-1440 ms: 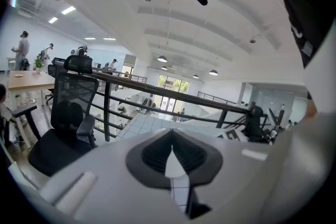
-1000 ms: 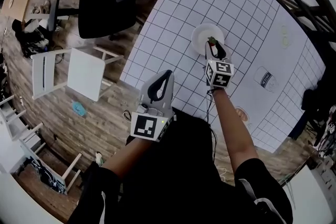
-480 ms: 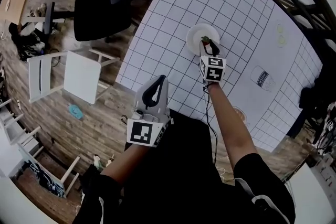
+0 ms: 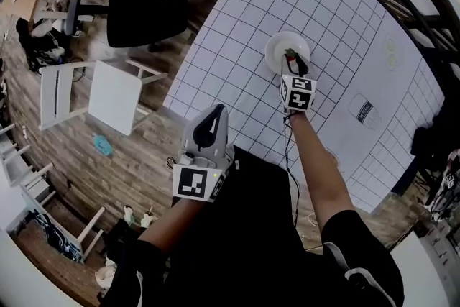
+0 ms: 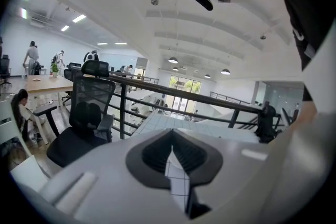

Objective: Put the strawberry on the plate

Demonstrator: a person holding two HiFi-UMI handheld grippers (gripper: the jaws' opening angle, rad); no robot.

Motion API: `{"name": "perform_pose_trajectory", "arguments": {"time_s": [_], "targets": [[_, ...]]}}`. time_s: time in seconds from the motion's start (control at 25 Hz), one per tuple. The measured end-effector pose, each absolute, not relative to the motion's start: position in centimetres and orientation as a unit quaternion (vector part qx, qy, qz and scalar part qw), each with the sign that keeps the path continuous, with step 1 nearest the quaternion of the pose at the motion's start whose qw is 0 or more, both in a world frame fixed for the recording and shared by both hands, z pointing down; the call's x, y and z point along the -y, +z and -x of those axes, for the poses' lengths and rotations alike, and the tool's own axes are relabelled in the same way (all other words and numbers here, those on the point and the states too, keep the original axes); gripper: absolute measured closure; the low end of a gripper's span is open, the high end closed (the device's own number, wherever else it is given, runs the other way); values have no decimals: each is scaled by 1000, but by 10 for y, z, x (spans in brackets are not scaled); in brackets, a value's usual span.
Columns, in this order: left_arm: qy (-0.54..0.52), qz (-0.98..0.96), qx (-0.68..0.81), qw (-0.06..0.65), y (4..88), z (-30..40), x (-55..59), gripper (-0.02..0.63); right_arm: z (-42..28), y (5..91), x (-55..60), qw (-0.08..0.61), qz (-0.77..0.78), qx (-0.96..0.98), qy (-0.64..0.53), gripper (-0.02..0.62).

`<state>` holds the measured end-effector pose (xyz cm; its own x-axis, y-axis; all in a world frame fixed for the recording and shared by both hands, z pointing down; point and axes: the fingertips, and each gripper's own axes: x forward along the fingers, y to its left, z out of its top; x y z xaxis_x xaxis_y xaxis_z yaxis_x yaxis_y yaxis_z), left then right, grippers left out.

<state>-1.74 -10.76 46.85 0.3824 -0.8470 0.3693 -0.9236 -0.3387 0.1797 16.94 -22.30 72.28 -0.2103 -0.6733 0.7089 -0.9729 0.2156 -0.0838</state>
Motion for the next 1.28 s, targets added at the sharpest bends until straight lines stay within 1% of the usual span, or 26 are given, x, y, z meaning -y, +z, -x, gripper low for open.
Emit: {"name": "perform_pose_trajectory", "arguments": {"time_s": [0.4,0.56,0.92,1.28], "targets": [[103,-803,556,186,472,32,97,598,-166,726,221,295,-555,734,256,449],[104,-803,558,185,473,35,95,598,-164,726,222,294,-553,736,256,426],[104,-808,549,184,472,28,90,598,-161,722,216,295,-548,739,258,414],[106,-813,547,171,464,32,91,598,-158,694,216,268,-561,741,255,416]]}}
